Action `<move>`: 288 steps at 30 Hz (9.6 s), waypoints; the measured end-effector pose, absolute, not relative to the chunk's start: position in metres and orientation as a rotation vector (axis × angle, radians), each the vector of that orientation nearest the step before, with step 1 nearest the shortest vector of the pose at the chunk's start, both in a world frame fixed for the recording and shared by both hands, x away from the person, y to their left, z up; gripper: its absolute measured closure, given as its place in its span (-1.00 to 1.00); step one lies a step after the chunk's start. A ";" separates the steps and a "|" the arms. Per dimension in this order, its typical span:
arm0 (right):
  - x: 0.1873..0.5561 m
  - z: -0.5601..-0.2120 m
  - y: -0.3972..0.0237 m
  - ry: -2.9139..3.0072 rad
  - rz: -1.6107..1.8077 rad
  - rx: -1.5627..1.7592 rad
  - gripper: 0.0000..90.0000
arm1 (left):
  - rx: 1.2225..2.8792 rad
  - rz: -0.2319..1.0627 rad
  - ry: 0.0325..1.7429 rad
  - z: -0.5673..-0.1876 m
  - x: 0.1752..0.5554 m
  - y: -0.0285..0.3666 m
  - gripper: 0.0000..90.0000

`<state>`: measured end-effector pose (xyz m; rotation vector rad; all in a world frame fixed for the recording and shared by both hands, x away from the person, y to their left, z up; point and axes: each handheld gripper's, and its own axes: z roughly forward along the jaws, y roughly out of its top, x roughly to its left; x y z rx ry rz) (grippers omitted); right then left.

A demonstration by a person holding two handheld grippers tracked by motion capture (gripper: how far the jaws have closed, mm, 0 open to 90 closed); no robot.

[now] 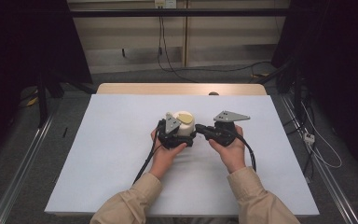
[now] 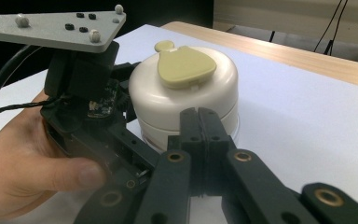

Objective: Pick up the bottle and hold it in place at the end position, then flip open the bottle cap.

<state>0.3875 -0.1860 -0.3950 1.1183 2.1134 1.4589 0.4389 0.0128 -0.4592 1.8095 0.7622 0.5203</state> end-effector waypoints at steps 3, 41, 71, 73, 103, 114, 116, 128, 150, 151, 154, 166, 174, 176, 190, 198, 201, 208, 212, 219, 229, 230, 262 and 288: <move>0.388 -0.394 -0.185 2.116 1.462 1.114 1.00 | 1.810 0.523 0.760 -0.459 0.439 0.013 -0.89; 0.401 -0.385 -0.177 2.157 1.410 1.081 1.00 | 1.820 0.538 0.757 -0.459 0.438 0.012 -0.89; 0.405 -0.375 -0.172 2.144 1.424 1.060 1.00 | 1.817 0.540 0.761 -0.459 0.438 0.012 -0.89; 0.405 -0.375 -0.171 2.144 1.421 1.057 1.00 | 1.816 0.541 0.762 -0.459 0.438 0.012 -0.89; 0.409 -0.371 -0.162 2.160 1.427 1.030 1.00 | 1.819 0.549 0.762 -0.459 0.438 0.011 -0.89; 0.411 -0.365 -0.162 2.145 1.432 1.023 1.00 | 1.820 0.549 0.763 -0.459 0.438 0.011 -0.89; 0.411 -0.365 -0.161 2.146 1.432 1.020 1.00 | 1.819 0.549 0.763 -0.459 0.438 0.011 -0.89; 0.413 -0.363 -0.159 2.150 1.428 1.011 0.99 | 1.813 0.546 0.766 -0.459 0.438 0.011 -0.89; 0.417 -0.362 -0.154 2.150 1.435 1.007 0.98 | 1.816 0.548 0.765 -0.459 0.438 0.010 -0.89; 0.417 -0.362 -0.154 2.150 1.436 1.008 0.98 | 1.816 0.548 0.765 -0.459 0.437 0.010 -0.89; 0.418 -0.362 -0.153 2.150 1.443 1.008 0.98 | 1.816 0.548 0.765 -0.459 0.437 0.010 -0.89; 0.420 -0.359 -0.149 2.152 1.447 0.993 0.97 | 1.816 0.549 0.765 -0.459 0.437 0.010 -0.89; 0.421 -0.360 -0.149 2.148 1.442 0.996 0.97 | 1.817 0.549 0.765 -0.459 0.437 0.010 -0.89; 0.422 -0.359 -0.149 2.146 1.439 0.996 0.97 | 1.817 0.550 0.765 -0.459 0.437 0.010 -0.89; 0.423 -0.358 -0.147 2.147 1.433 0.982 0.95 | 1.817 0.550 0.765 -0.459 0.437 0.010 -0.89; 0.424 -0.359 -0.147 2.146 1.432 0.988 0.95 | 1.817 0.550 0.766 -0.459 0.437 0.010 -0.89; 0.425 -0.359 -0.147 2.151 1.432 0.987 0.95 | 1.818 0.551 0.765 -0.459 0.437 0.010 -0.89; 0.426 -0.358 -0.146 2.152 1.437 0.985 0.95 | 1.819 0.554 0.764 -0.459 0.437 0.010 -0.89; 0.428 -0.358 -0.144 2.153 1.436 0.980 0.93 | 1.819 0.554 0.764 -0.459 0.438 0.010 -0.89; 0.429 -0.358 -0.142 2.152 1.446 0.981 0.91 | 1.816 0.549 0.767 -0.459 0.437 0.010 -0.89; 0.430 -0.358 -0.145 2.135 1.448 0.994 0.69 | 1.816 0.545 0.767 -0.459 0.438 0.011 -0.90; 0.430 -0.358 -0.146 2.132 1.457 0.994 0.64 | 1.817 0.546 0.767 -0.459 0.438 0.010 -0.90; 0.378 -0.386 -0.191 2.070 1.506 1.054 -0.48 | 1.990 0.476 0.760 -0.457 0.415 0.038 -0.91; 0.314 -0.431 -0.236 2.111 1.465 1.096 -0.71 | 1.918 0.477 0.697 -0.434 0.359 0.176 -0.91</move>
